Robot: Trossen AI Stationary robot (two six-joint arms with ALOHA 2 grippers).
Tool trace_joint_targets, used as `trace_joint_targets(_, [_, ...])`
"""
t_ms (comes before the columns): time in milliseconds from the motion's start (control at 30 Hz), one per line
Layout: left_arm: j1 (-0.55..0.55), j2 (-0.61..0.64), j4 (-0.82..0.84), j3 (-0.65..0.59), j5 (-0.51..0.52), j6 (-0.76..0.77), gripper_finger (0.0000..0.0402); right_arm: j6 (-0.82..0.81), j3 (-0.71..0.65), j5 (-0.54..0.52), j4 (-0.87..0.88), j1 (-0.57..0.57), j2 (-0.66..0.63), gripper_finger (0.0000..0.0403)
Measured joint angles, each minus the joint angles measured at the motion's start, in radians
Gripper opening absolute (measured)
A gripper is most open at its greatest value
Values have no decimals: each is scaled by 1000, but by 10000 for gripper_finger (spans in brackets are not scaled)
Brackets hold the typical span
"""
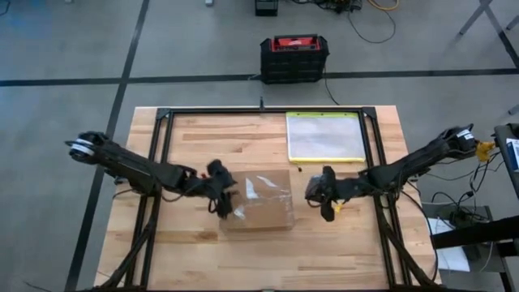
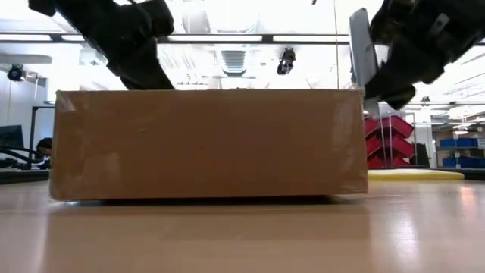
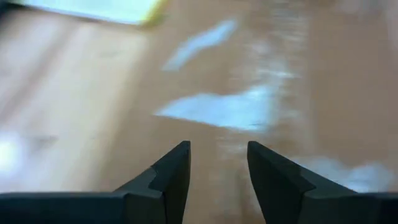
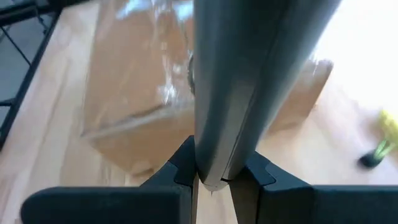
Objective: Unpack boxes
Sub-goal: Open the brown box using the gray cutter
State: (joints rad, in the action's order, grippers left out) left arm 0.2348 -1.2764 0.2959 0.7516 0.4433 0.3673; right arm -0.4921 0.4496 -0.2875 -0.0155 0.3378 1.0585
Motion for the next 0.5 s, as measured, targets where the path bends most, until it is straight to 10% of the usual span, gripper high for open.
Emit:
trace_joint_targets(300, [-330, 27, -86, -177, -173, -179, 137, 4, 88, -35, -64, -70, 284, 40])
trace_joint_targets(500, [-285, 90, -31, -206, -299, -76, 122, 163, 201, -7, -50, -206, 395, 40])
